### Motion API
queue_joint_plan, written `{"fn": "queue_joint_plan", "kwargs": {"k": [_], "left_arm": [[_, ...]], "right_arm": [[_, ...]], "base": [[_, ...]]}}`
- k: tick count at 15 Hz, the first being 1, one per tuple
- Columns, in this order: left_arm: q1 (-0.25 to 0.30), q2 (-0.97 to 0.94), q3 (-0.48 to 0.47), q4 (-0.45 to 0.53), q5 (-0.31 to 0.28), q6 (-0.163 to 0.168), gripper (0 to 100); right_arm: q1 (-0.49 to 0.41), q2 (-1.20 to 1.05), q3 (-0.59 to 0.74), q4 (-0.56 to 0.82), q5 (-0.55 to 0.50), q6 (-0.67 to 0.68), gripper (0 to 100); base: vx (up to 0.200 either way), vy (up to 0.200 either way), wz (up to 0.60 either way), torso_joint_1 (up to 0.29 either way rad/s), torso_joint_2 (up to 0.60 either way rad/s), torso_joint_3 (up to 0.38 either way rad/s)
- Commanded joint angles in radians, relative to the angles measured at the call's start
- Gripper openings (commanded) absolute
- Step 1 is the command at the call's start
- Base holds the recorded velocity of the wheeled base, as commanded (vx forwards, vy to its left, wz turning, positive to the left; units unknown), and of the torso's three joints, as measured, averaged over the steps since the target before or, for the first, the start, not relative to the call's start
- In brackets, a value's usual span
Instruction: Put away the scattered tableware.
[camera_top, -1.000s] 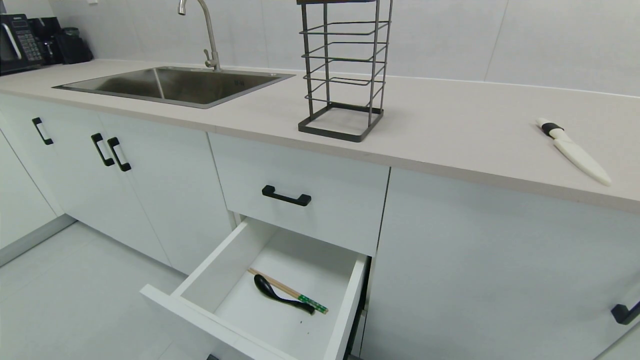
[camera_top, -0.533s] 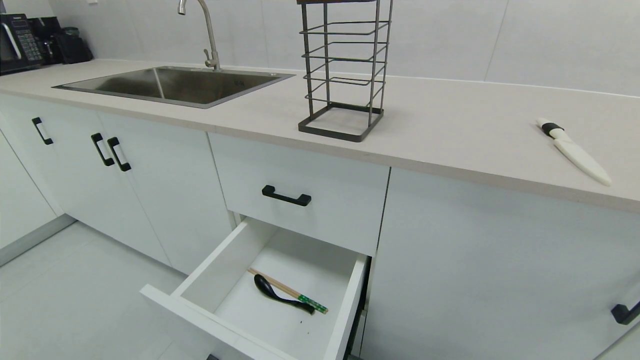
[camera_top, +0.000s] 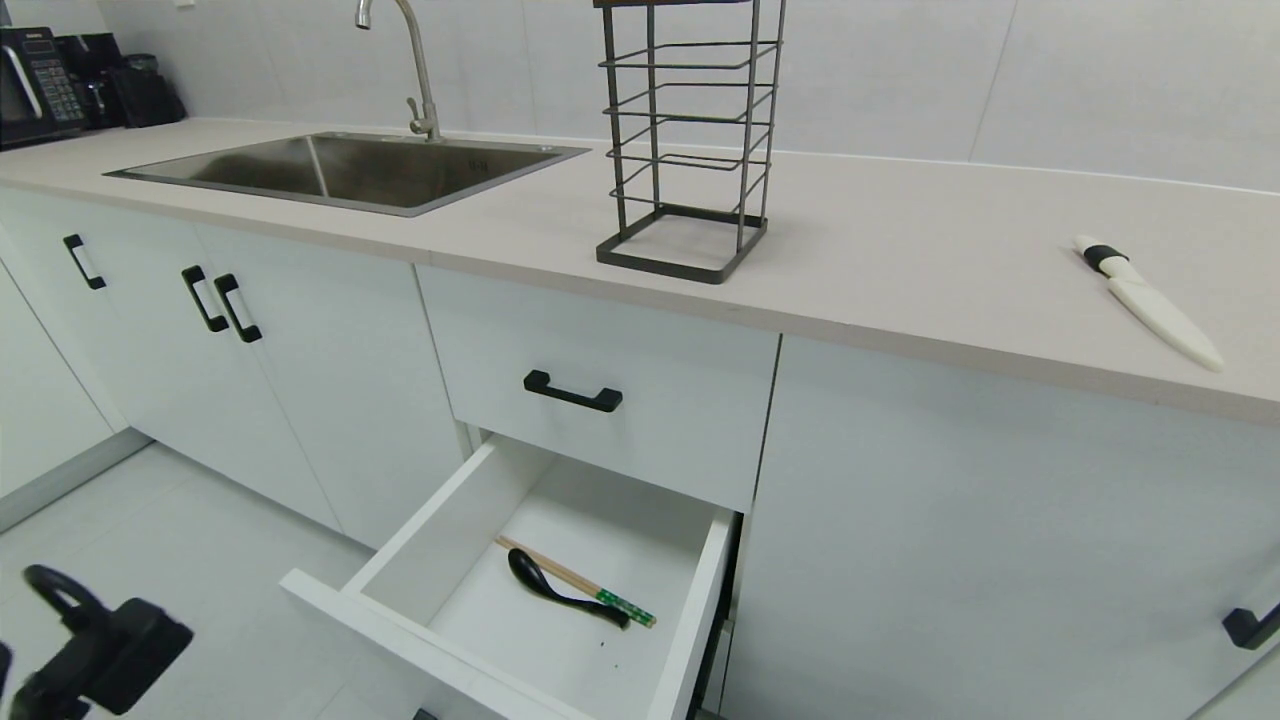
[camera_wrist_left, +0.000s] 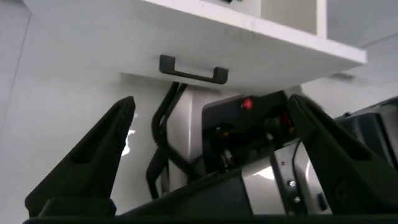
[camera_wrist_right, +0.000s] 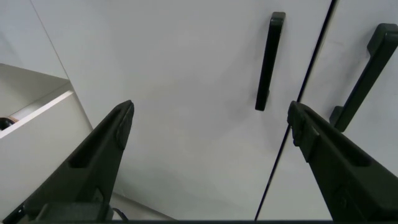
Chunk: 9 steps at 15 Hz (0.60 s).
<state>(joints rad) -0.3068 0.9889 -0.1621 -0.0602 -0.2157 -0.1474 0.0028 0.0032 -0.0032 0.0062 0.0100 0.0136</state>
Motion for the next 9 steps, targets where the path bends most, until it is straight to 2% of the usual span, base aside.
{"fn": "queue_joint_plan", "kwargs": {"k": [1, 2, 4, 5, 7, 8, 9], "left_arm": [[-0.006, 0.229, 0.023, -0.082, 0.004, 0.083, 100], [-0.006, 0.298, 0.024, -0.127, 0.01, 0.112, 100], [-0.006, 0.347, 0.023, -0.133, 0.073, 0.166, 100], [-0.006, 0.366, 0.016, -0.145, 0.078, 0.189, 100], [-0.005, 0.398, 0.018, -0.184, 0.079, 0.213, 100], [-0.005, 0.435, 0.024, -0.237, 0.079, 0.224, 100], [-0.005, 0.45, 0.023, -0.257, 0.079, 0.224, 100]], "right_arm": [[0.0, 0.001, 0.0, 0.0, 0.001, -0.001, 100], [0.0, 0.001, 0.0, 0.0, 0.001, 0.0, 100], [0.0, 0.001, 0.0, 0.0, -0.001, 0.0, 100], [0.0, 0.001, 0.0, 0.0, -0.001, 0.0, 100], [0.0, 0.001, 0.0, 0.0, -0.001, 0.0, 100], [0.0, 0.001, 0.0, 0.0, -0.001, 0.0, 100], [0.0, 0.001, 0.0, 0.0, 0.001, 0.0, 100]], "base": [[0.0, 0.0, 0.0, 0.0, 0.0, 0.0], [0.0, 0.0, 0.0, 0.0, 0.0, 0.0], [0.0, 0.0, 0.0, 0.0, 0.0, 0.0], [0.0, 0.0, 0.0, 0.0, 0.0, 0.0], [0.0, 0.0, 0.0, 0.0, 0.0, 0.0], [0.0, 0.0, 0.0, 0.0, 0.0, 0.0], [0.0, 0.0, 0.0, 0.0, 0.0, 0.0]]}}
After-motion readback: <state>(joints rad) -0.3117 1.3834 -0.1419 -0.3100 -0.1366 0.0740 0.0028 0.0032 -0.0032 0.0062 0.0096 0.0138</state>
